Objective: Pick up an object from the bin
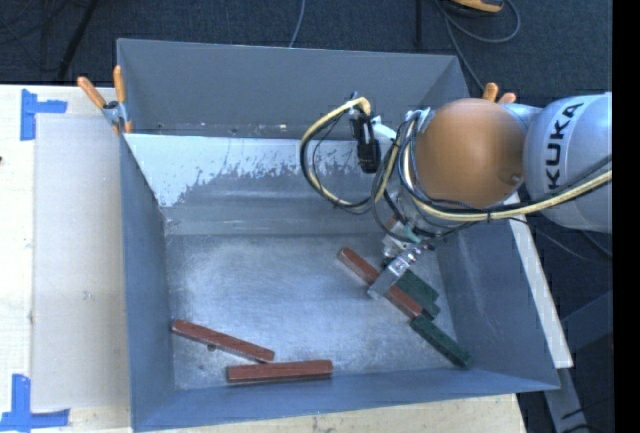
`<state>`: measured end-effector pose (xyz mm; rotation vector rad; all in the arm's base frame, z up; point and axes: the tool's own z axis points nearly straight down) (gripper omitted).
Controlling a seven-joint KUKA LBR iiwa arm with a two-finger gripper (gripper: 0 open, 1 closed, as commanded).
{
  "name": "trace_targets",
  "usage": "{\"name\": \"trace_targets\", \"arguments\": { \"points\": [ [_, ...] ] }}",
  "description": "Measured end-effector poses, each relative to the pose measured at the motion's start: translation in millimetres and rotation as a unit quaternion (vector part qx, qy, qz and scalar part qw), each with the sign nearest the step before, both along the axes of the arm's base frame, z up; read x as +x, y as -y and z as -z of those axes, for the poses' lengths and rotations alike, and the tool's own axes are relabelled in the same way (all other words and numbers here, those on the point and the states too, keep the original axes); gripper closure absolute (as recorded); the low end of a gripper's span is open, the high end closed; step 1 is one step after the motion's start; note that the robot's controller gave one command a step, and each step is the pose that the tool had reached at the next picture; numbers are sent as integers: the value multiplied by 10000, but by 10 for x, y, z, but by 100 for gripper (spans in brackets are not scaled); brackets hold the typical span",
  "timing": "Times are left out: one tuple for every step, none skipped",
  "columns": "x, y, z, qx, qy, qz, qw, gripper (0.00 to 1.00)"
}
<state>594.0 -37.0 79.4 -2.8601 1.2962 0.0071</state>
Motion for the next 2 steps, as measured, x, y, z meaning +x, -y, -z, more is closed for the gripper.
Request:
{"name": "trace_targets", "arguments": {
  "points": [
    [35, 88, -1044, -8, 41, 92, 9999, 100],
    [66, 189, -1933, -9, 47, 50, 10000, 100]
  ]
}}
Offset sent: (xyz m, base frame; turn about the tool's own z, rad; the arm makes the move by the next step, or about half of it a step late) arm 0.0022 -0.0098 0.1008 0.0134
